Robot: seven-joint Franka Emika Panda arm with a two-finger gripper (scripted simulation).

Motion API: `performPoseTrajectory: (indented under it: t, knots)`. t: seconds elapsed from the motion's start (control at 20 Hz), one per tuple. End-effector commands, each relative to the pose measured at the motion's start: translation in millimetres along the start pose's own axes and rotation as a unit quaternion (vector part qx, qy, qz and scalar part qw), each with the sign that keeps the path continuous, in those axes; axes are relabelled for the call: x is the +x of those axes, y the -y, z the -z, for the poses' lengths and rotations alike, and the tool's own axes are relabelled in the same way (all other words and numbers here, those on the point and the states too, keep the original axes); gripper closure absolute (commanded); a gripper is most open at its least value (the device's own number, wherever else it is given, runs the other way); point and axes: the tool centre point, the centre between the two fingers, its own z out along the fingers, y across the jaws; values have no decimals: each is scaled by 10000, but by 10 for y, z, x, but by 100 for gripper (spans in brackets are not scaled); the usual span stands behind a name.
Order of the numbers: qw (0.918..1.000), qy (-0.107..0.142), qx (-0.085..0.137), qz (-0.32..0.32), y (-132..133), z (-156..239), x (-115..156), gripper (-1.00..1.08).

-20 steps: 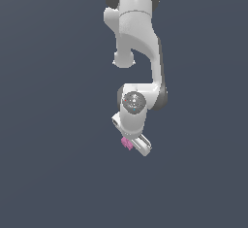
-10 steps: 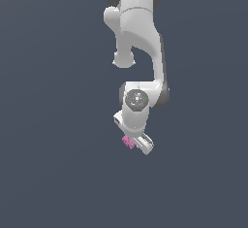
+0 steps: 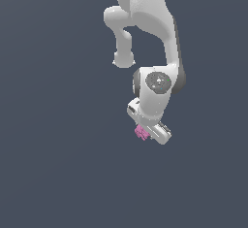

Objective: Pick up the object and move it to a goal position.

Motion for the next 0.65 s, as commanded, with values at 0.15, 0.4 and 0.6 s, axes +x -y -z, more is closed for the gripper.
performPoseTrajectory:
  t: [0.15,0.4,0.6]
  knots:
    - [10000,-1,3,2,150,331,-381,108]
    - [10000,-1,3,2,241,516,-586,108]
    - [10000,-1,3,2,270,563,-635,108]
